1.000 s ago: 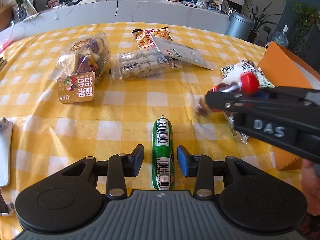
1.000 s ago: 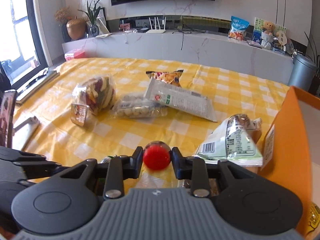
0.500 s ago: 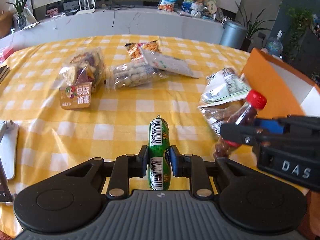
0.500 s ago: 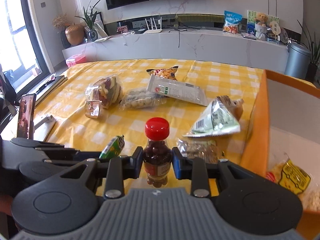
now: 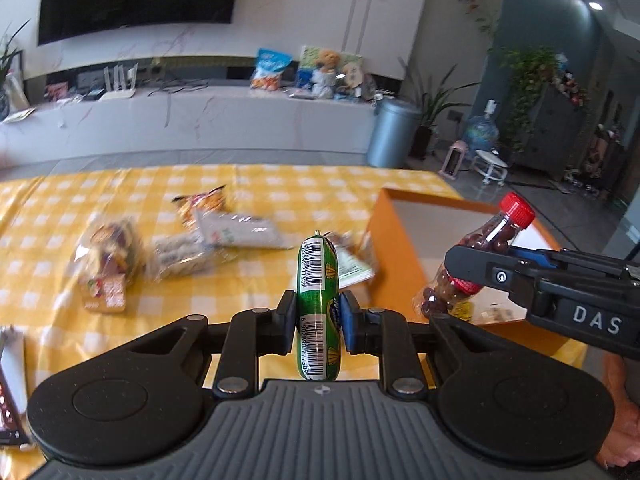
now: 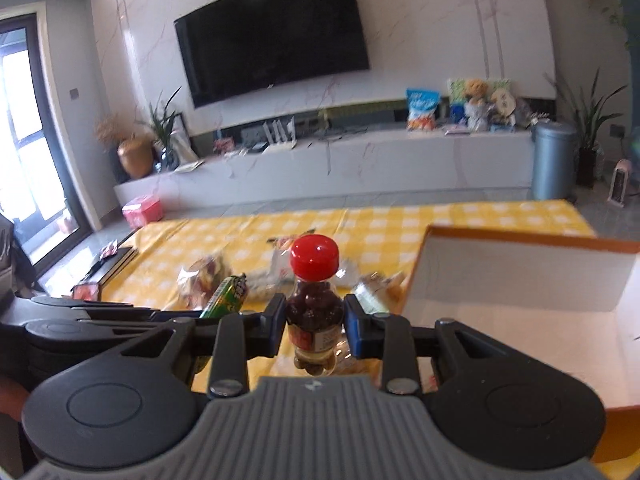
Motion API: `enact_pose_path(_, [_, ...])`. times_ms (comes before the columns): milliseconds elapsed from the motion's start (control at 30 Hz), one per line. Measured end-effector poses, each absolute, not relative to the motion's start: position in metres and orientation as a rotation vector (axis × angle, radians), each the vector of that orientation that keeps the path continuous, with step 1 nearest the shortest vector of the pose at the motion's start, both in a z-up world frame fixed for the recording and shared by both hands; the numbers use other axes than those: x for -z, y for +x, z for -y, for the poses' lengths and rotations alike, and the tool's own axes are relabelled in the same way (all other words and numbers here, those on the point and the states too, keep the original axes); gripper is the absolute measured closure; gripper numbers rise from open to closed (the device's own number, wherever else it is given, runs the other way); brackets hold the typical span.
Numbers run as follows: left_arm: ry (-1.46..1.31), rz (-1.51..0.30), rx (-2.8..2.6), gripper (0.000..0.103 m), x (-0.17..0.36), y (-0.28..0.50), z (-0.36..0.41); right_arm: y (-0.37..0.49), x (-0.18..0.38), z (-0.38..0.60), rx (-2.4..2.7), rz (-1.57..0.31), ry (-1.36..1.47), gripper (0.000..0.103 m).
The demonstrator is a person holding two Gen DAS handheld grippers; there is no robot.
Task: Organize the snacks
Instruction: 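Lift and carry the sausage stick and bottle over the box with both tools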
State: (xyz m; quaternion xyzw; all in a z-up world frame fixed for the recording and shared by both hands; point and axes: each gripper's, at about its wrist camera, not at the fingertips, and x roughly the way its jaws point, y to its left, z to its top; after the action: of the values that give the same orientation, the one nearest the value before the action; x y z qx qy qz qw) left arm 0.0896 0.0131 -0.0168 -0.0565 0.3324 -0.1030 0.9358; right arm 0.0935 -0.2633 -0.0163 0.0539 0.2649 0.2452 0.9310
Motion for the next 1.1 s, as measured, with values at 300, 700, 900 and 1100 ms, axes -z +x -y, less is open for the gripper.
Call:
enact_pose_path(300, [-0.018,-0.633,0.392,0.078,-0.003,0.114,0.051,0.093,0.005,0.321,-0.336,-0.540,0.115,0.074])
enact_pose_path(700, [0.120,-0.711,0.522,0.078,0.018,0.169,0.120,0.130,0.031,0.368,-0.232,-0.691,0.156,0.074])
enact_pose_path(900, [0.186,-0.772,0.537,0.078,0.042,0.192,0.134,0.153,0.048,0.370,-0.221,-0.768,0.126,0.074])
enact_pose_path(1100, [0.241,-0.814,0.538,0.078,0.061,0.203,0.139,0.177,0.064,0.373,-0.231,-0.862,0.128,0.074])
